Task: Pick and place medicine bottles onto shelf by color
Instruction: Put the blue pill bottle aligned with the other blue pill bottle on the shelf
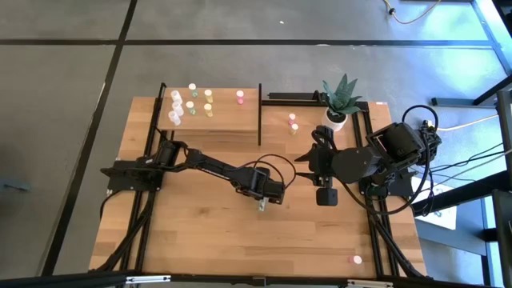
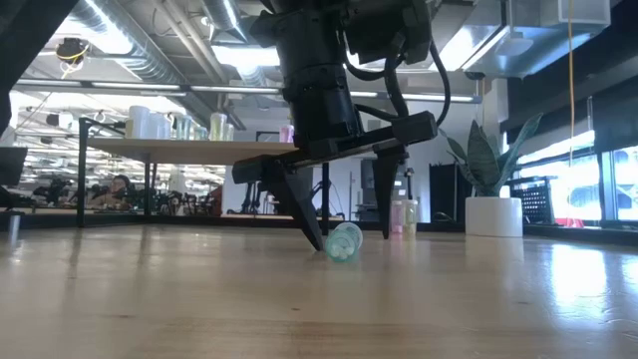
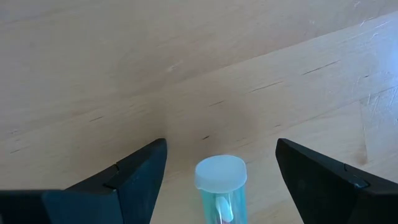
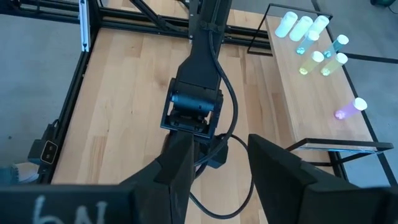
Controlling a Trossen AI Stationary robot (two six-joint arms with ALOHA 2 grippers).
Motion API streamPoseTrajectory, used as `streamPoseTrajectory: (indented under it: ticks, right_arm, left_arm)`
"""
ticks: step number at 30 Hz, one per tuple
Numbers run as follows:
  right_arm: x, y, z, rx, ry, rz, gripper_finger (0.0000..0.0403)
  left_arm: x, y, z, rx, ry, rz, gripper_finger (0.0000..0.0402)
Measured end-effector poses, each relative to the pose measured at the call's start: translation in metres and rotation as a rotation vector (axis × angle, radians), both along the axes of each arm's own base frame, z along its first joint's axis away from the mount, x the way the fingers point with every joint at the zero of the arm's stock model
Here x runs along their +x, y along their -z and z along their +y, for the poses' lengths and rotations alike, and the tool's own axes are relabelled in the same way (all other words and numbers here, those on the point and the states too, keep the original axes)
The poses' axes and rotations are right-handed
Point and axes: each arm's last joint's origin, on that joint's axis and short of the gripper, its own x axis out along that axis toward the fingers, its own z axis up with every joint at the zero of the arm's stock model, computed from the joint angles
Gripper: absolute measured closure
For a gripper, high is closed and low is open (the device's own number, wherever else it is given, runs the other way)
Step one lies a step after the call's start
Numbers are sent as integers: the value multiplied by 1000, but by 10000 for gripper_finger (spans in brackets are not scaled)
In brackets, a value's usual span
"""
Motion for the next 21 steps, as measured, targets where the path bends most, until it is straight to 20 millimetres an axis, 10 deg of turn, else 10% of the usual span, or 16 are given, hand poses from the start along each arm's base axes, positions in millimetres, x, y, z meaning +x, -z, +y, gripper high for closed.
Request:
streamPoseTrajectory:
  ticks: [21]
  right_arm:
    - [1,-1,0,5,0,-11,249]
  left_arm:
    - [-5,-1,-7,-70,54,59,102]
